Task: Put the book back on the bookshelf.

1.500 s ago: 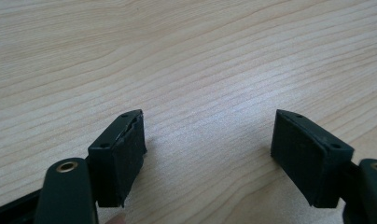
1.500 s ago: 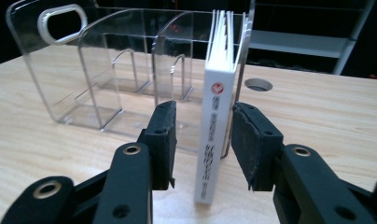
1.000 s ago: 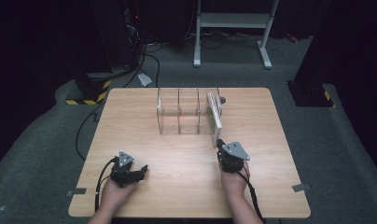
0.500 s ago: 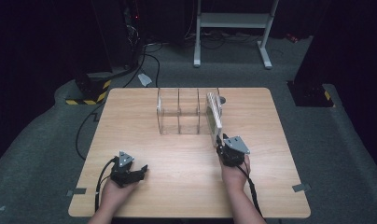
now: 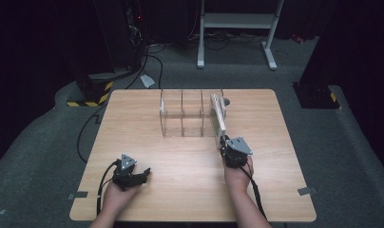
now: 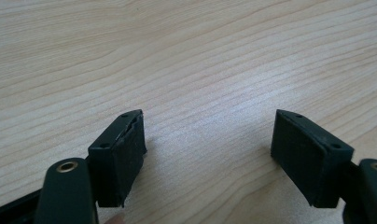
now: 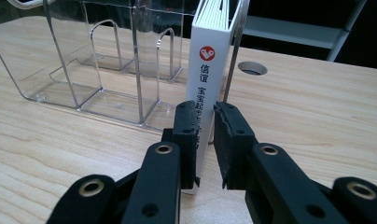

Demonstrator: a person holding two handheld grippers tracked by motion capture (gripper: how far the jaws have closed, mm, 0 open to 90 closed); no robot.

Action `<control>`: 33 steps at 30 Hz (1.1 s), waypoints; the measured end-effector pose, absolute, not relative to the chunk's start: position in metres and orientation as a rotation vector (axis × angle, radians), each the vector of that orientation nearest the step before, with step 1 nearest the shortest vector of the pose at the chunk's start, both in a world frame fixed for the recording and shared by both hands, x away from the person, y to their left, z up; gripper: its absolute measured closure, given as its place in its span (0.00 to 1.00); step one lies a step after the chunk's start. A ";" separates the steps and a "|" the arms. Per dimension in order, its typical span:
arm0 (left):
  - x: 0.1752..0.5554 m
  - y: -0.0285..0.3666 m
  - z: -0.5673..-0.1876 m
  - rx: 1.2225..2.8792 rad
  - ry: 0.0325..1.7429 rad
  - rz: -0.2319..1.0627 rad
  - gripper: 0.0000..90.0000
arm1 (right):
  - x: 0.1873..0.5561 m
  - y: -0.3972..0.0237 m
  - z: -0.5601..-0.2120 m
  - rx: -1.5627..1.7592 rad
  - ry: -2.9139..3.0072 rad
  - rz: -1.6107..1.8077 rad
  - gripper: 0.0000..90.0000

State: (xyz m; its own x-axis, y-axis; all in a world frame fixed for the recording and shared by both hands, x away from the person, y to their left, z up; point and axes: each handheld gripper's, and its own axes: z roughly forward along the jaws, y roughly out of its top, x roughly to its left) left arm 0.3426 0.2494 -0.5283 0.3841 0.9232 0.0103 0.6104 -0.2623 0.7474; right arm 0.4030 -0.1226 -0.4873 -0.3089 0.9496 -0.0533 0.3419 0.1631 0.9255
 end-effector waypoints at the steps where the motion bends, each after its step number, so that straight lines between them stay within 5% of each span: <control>1: 0.343 0.249 -0.528 1.980 1.314 0.603 0.29 | 0.403 -0.123 -0.487 1.233 1.764 1.139 0.87; 33: 0.343 0.250 -0.528 1.982 1.313 0.603 0.29 | 0.420 -0.115 -0.486 1.265 1.750 1.154 0.84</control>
